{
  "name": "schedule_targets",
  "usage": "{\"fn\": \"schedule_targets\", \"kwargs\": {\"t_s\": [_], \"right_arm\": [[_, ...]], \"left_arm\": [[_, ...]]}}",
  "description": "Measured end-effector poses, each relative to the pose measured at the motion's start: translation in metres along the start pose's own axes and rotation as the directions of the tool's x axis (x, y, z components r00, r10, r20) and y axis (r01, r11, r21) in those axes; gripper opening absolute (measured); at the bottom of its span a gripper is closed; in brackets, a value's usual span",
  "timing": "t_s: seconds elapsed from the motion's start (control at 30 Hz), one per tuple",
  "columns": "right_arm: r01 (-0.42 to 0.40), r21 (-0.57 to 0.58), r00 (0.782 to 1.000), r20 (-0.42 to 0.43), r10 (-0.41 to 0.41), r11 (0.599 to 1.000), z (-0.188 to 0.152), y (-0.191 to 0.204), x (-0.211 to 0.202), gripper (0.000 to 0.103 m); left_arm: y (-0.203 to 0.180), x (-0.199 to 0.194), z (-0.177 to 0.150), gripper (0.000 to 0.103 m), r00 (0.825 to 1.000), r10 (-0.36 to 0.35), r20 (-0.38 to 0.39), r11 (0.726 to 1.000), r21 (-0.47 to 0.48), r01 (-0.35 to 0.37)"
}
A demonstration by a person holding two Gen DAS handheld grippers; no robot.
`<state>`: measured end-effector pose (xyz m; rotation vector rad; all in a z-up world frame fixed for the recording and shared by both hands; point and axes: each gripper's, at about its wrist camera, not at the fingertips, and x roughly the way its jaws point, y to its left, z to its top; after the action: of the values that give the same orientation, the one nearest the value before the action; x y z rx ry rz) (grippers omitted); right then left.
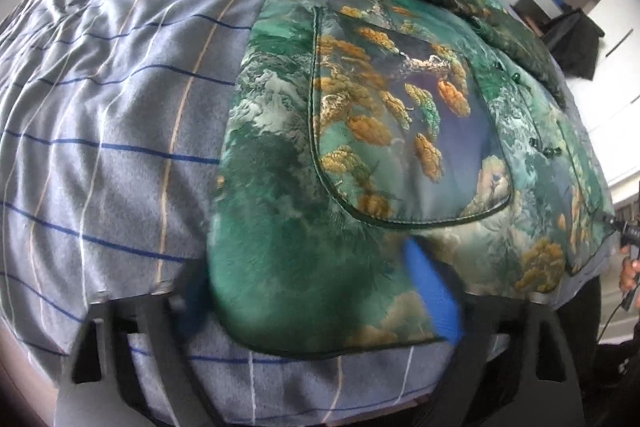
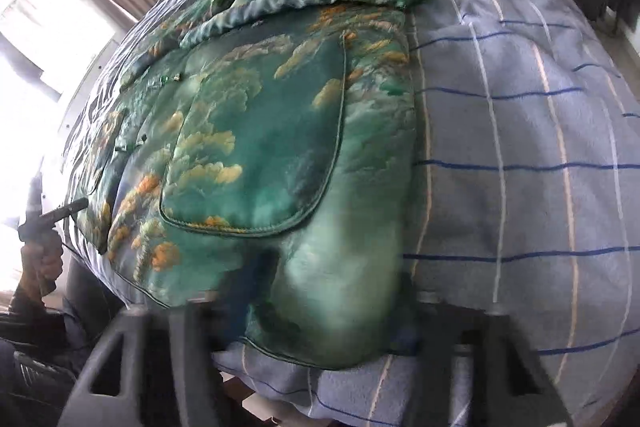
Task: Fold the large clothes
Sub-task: 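Grasp the jacket hem with the left gripper while the right gripper grasps the hem, then lift the hem with both grippers and fold it up toward the collar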
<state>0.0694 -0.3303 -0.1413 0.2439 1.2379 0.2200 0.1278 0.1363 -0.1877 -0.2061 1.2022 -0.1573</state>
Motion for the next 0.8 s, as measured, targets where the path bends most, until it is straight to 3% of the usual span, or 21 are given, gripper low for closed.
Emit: {"fn": "schedule_targets", "kwargs": {"t_s": [0.03,0.07,0.1,0.2,0.57,0.8], "right_arm": [[-0.006,0.01,1.0,0.005,0.006,1.0,0.002,0.0,-0.004,0.026],[-0.015,0.015,1.0,0.016,0.014,1.0,0.005,0.001,-0.008,0.019],[-0.02,0.013,0.999,0.029,0.02,1.0,0.008,0.004,-0.013,0.018],[-0.009,-0.017,0.998,0.055,0.01,1.0,0.013,0.014,-0.02,0.016],[-0.013,-0.048,0.994,0.105,0.018,0.999,0.019,0.028,-0.048,0.015],[-0.041,-0.044,0.998,0.053,0.043,0.998,-0.002,0.024,-0.066,0.015]], "left_arm": [[0.0,-0.001,0.0,0.061,1.0,0.0,-0.002,1.0,0.006,0.001],[-0.001,-0.002,-0.001,0.04,1.0,-0.004,-0.006,1.0,0.012,0.004],[-0.002,-0.005,-0.002,0.027,1.0,0.003,-0.009,1.0,0.009,-0.003],[0.005,-0.019,0.001,0.013,1.0,-0.013,-0.001,1.0,-0.023,0.013],[-0.003,-0.066,0.0,0.01,0.997,-0.034,0.071,0.999,-0.016,0.035],[0.002,-0.097,-0.037,0.01,0.999,-0.043,0.008,0.999,-0.012,0.044]]}}
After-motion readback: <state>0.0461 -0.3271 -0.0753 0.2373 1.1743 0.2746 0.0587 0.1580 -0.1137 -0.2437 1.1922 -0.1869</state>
